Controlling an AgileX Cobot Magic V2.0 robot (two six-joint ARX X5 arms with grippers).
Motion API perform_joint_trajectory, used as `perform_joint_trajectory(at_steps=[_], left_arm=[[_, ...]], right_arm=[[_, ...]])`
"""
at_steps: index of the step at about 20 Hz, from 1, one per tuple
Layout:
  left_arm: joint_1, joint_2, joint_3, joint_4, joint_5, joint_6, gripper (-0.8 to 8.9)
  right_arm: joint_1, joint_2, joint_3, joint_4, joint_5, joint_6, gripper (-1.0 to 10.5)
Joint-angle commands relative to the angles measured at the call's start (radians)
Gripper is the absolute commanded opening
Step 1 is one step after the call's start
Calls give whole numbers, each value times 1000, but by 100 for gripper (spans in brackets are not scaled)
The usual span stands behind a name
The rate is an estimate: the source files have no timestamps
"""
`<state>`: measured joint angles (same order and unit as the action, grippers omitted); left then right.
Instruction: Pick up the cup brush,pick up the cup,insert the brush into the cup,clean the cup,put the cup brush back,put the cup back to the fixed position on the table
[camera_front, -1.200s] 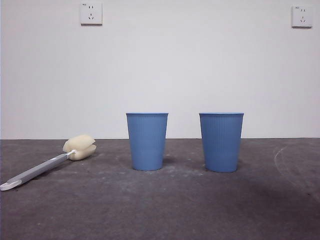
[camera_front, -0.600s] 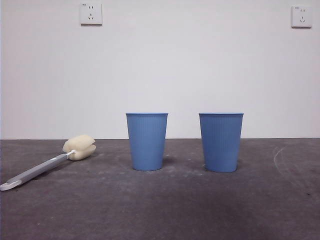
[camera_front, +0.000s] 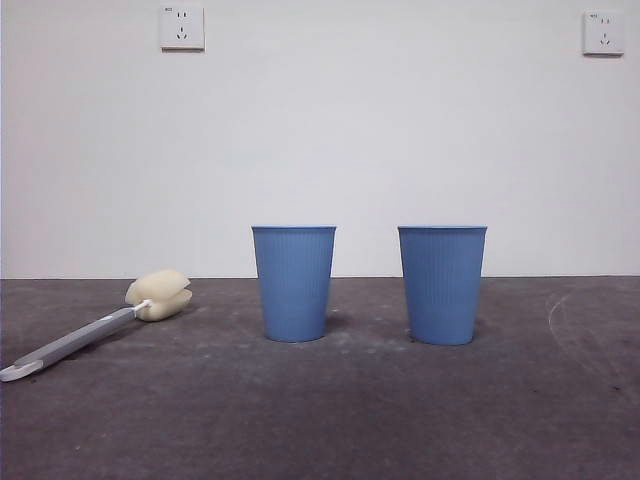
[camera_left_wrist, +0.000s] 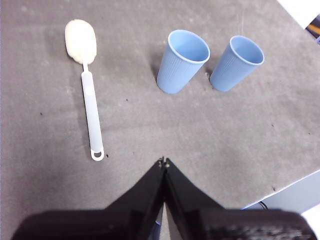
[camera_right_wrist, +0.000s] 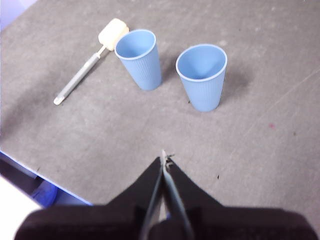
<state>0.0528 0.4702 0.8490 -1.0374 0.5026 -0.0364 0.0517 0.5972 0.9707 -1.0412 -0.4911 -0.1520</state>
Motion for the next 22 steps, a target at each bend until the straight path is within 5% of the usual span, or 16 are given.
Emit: perform_joint_trajectory(at_steps=[1, 4, 15, 22], left_arm=[[-2, 9, 5, 6, 24, 10, 102], [-2, 39, 5, 13, 43, -39, 596], [-22, 294, 6, 146, 23, -37, 598], [-203, 688, 6, 332, -240, -22, 597]], right_arm=[[1, 10, 3, 0, -6, -11, 198], [1, 16, 3, -3, -7, -5, 515], [1, 21, 3, -3, -8, -5, 518], [2, 48, 3, -4, -8, -5, 507]])
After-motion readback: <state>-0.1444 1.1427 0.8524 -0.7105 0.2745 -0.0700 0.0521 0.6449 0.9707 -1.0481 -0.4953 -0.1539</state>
